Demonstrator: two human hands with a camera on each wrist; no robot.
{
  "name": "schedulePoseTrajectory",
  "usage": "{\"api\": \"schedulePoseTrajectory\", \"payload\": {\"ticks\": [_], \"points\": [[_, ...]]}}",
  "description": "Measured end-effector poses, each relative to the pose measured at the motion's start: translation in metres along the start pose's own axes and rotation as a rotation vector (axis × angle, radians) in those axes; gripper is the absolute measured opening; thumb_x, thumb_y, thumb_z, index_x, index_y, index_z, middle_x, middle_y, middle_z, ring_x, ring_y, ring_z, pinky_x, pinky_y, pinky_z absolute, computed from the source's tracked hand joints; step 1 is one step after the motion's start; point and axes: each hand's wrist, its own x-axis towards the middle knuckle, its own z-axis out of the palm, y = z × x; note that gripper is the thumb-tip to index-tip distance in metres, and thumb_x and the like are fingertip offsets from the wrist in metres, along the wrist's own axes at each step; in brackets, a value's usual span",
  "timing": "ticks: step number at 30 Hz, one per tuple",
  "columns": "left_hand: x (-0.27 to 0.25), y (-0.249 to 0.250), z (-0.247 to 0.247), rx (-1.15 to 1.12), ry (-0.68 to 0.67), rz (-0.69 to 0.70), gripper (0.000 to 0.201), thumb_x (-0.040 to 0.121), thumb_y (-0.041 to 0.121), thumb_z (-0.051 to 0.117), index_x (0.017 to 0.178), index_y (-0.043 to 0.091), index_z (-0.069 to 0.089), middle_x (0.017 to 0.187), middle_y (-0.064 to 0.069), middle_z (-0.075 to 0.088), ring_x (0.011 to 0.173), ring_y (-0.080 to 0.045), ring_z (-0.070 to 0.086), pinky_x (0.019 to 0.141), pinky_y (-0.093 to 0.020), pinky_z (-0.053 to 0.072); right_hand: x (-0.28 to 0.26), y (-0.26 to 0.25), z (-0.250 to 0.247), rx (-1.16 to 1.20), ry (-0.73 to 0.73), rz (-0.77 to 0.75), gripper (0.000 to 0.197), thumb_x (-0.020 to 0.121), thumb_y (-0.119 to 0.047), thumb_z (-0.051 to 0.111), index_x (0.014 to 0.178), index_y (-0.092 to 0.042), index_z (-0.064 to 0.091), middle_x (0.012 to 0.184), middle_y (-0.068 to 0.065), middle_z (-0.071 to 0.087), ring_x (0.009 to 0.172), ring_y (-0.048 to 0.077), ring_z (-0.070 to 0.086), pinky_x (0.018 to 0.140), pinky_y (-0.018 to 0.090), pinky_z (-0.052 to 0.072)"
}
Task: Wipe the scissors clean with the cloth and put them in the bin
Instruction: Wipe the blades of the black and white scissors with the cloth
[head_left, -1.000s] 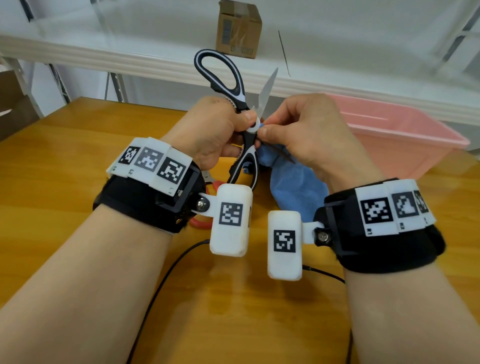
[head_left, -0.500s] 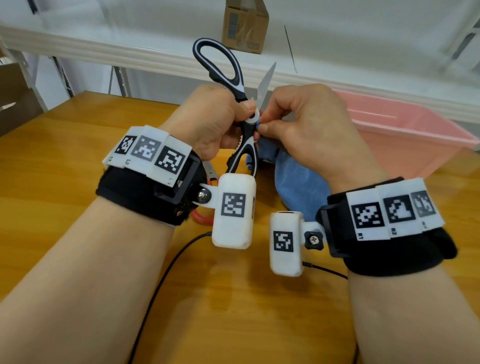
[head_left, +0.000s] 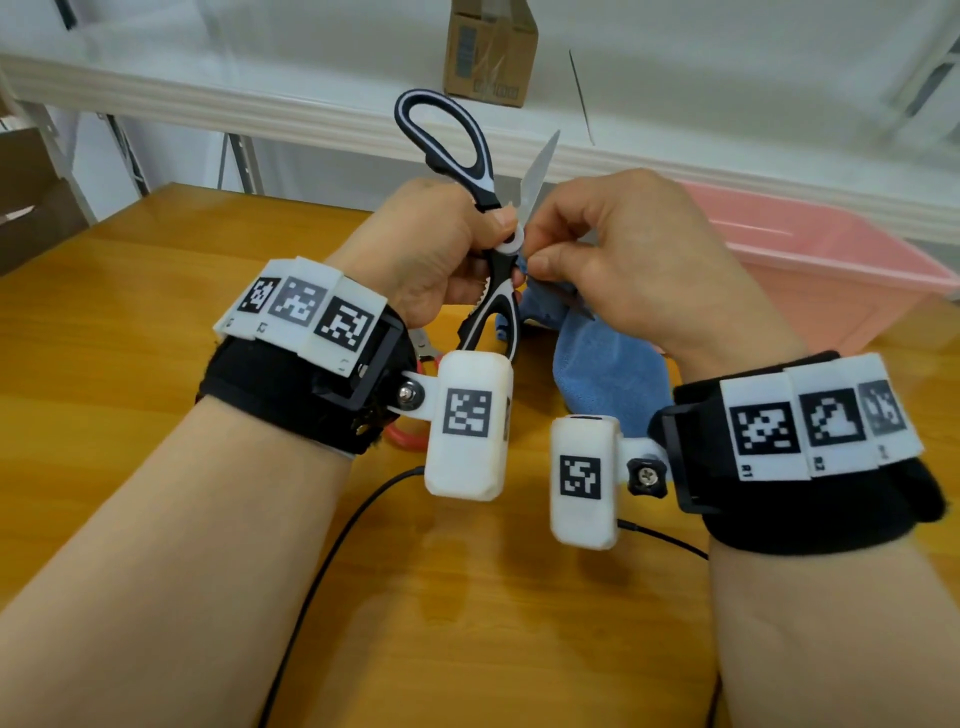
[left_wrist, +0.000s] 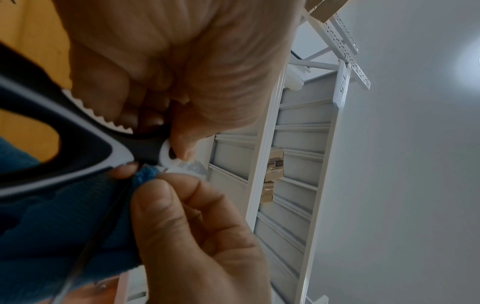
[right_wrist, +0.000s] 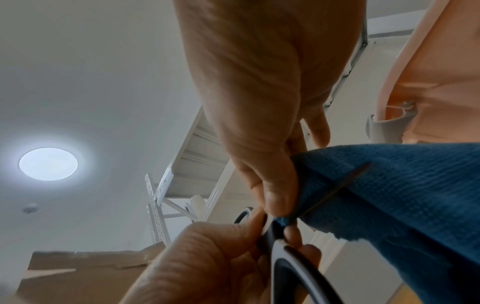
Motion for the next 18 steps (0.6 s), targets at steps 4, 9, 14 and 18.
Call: {"api": "schedulePoseTrajectory", "payload": {"ticks": [4,9,14,18], "points": [[0.0,0.003,-0.005,-0.036,-0.039,0.002,0.013,0.098,0.01,0.053,0.09,0.004,0.061,0.08,-0.01,0.068,0.067,-0.021,0.067,0.066,-0.036,0.059,-0.001,0.008,-0.005,0.268,0.073,0.009,0.011,0.087,-0.015,0.073,0.085,-0.024,0.067,0.083,-0.011,0.067,0.078,0.005,0.064,0.078,0.028,0.056],[-0.002,0.003,-0.008,-0.025,-0.077,-0.002,0.017,0.099,0.012,0.051,0.1,0.001,0.064,0.084,-0.01,0.068,0.069,-0.02,0.067,0.068,-0.035,0.06,-0.003,0.015,-0.01,0.355,0.174,-0.013,0.021,0.088,-0.01,0.072,0.086,-0.028,0.061,0.085,-0.012,0.064,0.082,0.001,0.062,0.082,0.025,0.056],[-0.001,0.002,-0.009,-0.037,-0.067,-0.003,0.015,0.098,0.011,0.051,0.104,0.0,0.061,0.088,-0.013,0.069,0.071,-0.021,0.068,0.065,-0.035,0.059,-0.001,0.006,-0.004,0.28,0.164,-0.039,0.012,0.086,-0.015,0.074,0.086,-0.026,0.069,0.092,-0.008,0.068,0.085,0.006,0.065,0.083,0.026,0.056],[0.002,0.002,-0.013,-0.11,-0.005,-0.016,0.022,0.098,0.01,0.051,0.112,-0.004,0.061,0.092,-0.014,0.066,0.07,-0.021,0.067,0.059,-0.029,0.057,0.001,0.007,-0.007,0.025,0.193,-0.043,0.004,0.087,-0.022,0.072,0.086,-0.026,0.073,0.087,-0.023,0.052,0.081,-0.011,0.051,0.071,0.002,0.038]]}}
